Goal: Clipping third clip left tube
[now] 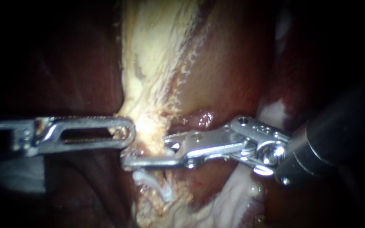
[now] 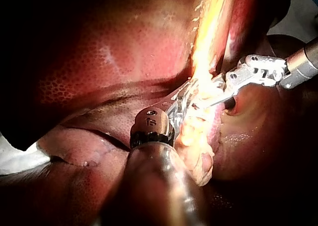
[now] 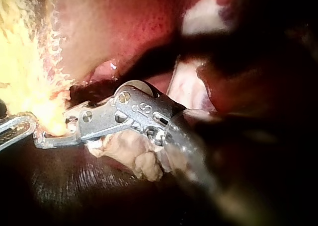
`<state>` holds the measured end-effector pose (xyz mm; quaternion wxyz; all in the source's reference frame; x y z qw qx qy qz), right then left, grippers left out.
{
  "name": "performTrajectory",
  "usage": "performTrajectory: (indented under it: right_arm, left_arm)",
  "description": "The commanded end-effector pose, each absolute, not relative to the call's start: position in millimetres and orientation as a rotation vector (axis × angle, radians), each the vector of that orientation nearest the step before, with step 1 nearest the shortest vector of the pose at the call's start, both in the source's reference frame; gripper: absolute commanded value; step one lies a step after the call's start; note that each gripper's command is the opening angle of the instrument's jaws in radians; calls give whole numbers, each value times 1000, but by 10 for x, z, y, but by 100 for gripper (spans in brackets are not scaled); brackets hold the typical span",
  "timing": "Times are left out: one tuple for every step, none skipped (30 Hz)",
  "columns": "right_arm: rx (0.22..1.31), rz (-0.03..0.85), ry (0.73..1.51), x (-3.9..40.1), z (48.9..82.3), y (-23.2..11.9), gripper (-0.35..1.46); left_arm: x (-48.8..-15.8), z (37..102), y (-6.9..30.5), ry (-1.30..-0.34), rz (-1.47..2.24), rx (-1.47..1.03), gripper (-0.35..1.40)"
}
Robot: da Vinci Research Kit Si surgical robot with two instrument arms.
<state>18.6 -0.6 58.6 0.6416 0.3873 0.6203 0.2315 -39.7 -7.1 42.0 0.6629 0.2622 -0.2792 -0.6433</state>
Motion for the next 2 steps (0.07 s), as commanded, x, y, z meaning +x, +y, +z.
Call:
performTrajectory:
  right_arm:
    - [884,527,1414,186,587,-6,-35]
    - [884,527,1414,186,588,-5,-35]
  left_arm:
    - [-398,421,-71,-631,-1454,593,-35]
    - [-398,421,-71,-631,-1454,593,-35]
